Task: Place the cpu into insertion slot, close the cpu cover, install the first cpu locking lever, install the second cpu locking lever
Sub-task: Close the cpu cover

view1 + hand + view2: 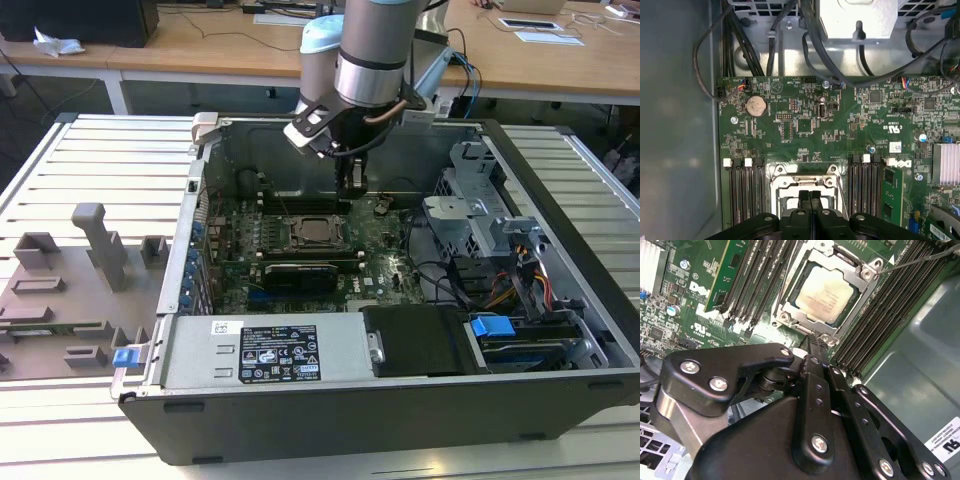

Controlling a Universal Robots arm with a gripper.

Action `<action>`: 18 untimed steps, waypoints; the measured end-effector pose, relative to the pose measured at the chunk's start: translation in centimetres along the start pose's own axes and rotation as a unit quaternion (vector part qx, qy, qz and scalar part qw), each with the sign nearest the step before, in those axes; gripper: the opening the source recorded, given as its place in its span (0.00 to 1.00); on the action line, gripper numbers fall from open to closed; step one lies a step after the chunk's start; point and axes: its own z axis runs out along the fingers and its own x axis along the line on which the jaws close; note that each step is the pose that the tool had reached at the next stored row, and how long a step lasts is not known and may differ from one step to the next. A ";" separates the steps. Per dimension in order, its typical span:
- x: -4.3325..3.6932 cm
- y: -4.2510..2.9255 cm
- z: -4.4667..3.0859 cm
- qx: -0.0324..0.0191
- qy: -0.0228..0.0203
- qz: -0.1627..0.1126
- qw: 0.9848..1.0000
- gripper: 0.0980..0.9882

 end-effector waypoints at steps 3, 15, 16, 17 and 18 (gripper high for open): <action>0.00 -0.36 0.04 0.000 0.000 0.000 1.000 0.01; -0.04 -4.02 1.65 0.000 0.000 0.000 1.000 0.01; -0.04 -4.30 1.85 0.000 0.000 0.000 1.000 0.01; -0.04 -4.41 1.94 0.000 0.000 0.000 1.000 0.01; -0.04 -4.52 2.01 0.000 0.000 0.000 1.000 0.01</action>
